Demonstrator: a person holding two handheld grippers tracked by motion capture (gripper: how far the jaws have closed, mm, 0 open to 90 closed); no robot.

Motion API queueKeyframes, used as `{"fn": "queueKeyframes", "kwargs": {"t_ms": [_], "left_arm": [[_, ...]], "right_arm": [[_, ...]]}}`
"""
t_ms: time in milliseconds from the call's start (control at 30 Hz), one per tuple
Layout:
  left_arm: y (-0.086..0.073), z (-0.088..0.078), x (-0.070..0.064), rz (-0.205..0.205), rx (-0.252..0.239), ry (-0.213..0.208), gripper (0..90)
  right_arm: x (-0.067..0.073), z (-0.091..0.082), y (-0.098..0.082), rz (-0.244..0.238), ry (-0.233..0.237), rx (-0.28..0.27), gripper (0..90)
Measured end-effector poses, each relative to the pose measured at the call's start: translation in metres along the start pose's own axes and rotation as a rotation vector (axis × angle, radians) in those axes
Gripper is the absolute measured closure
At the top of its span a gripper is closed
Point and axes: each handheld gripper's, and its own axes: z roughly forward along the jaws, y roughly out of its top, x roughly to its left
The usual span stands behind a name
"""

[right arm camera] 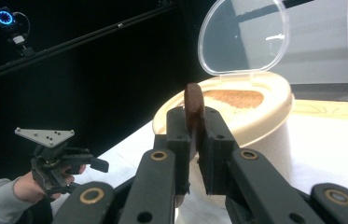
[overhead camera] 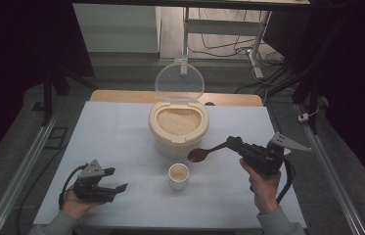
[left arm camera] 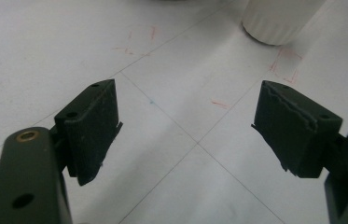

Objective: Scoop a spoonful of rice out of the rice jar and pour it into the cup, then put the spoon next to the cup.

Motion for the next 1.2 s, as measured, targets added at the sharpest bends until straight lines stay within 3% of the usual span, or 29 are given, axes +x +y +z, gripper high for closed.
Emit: {"fn": "queueKeyframes", "kwargs": {"t_ms": [200,400,667,1067,1200], "left_arm": [[-0.001,-0.002,0.003,-0.016,-0.009,0.017,20.6],[0.000,-0.002,0.003,-0.017,-0.006,0.019,19.8],[0.000,-0.002,0.003,-0.016,-0.006,0.018,19.8],[-0.001,-0.001,0.002,-0.008,0.000,0.013,19.9],[-0.001,-0.001,0.003,-0.009,0.003,0.011,19.9]], "right_arm": [[-0.005,-0.012,0.009,-0.013,-0.008,0.047,83.1],[-0.013,-0.009,0.009,-0.009,0.012,0.223,83.1],[-0.008,0.016,-0.003,-0.012,0.081,0.397,83.1],[-0.005,0.061,-0.021,-0.026,0.129,0.634,82.8],[-0.007,0.071,-0.022,-0.010,0.139,0.647,82.4]]}}
